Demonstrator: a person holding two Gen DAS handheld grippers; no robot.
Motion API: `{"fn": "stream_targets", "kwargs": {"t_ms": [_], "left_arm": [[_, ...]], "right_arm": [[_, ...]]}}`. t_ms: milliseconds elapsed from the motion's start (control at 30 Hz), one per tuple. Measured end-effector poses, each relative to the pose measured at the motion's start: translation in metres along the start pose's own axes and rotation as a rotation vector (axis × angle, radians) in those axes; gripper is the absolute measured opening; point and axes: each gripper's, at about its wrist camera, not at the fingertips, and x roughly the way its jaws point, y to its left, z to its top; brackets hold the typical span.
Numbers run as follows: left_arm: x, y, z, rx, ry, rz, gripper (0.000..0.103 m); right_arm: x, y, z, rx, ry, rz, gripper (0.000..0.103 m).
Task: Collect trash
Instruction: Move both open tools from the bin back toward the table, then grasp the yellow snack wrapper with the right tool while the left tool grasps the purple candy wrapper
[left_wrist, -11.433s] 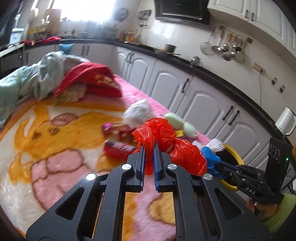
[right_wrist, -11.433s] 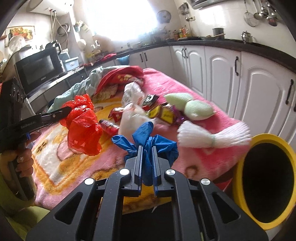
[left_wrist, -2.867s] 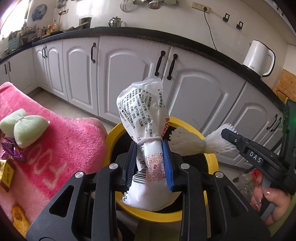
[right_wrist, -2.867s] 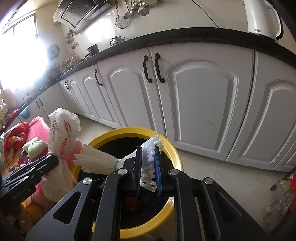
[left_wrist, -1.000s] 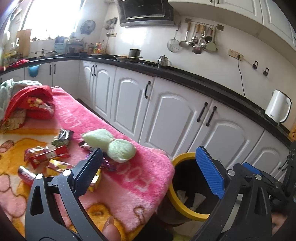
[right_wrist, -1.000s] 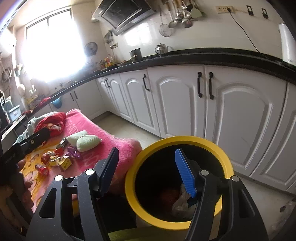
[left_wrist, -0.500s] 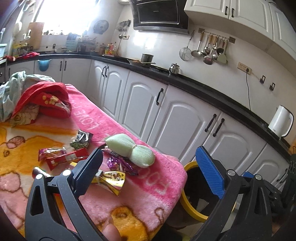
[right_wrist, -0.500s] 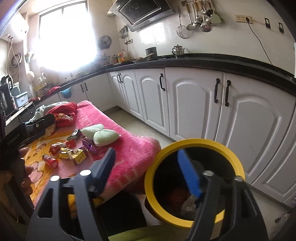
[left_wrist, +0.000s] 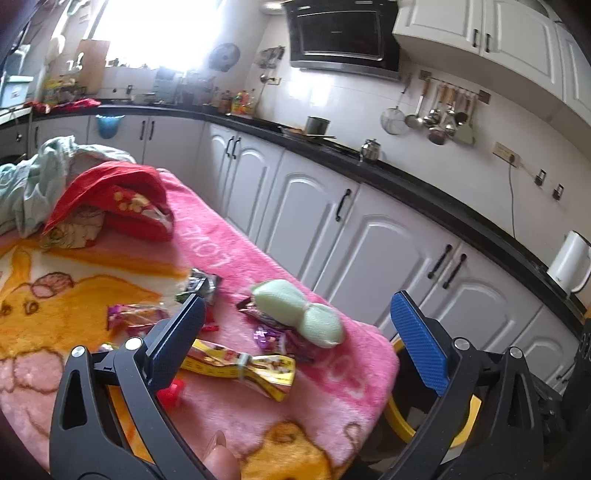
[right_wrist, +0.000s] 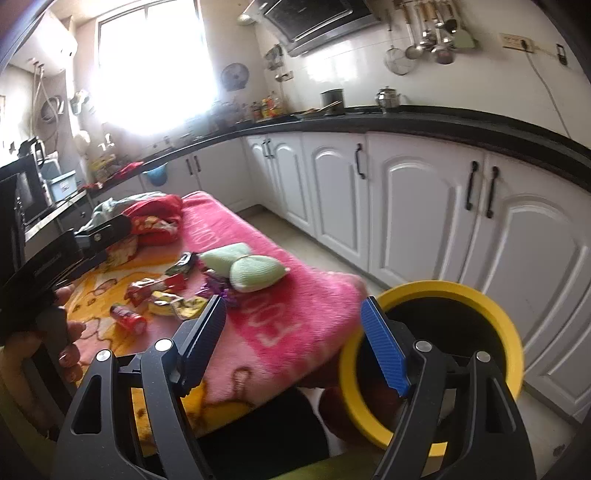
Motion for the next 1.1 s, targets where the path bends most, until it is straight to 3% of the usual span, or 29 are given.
{"fn": "stream_targets", "kwargs": {"t_ms": [433, 700, 800, 967, 1100], "left_arm": [[0.014, 0.085, 0.016, -0.101, 0.060, 0.138, 0.092], [0.014, 0.140, 0.020, -0.172, 0.071, 0.227, 0.092], [0.017, 0.156, 0.019, -0.198, 0.084, 0.250, 0.092], [0.025, 0.182, 0.013, -0.264, 0.122, 0.248, 0.075], [0.031, 0.197, 0.005, -0.314, 0.158, 0.232, 0.066]], "right_arm": [[0.054, 0.059, 0.013, -0.071, 0.090, 0.126, 0.073], [0.103, 0.101, 0.017, -0.216, 0.210, 0.238, 0.072], [0.120, 0.116, 0.017, -0.287, 0.246, 0.264, 0.065], [0.146, 0.137, 0.017, -0.394, 0.301, 0.311, 0.057], [0.166, 0.150, 0.014, -0.435, 0.341, 0.330, 0.056]]}}
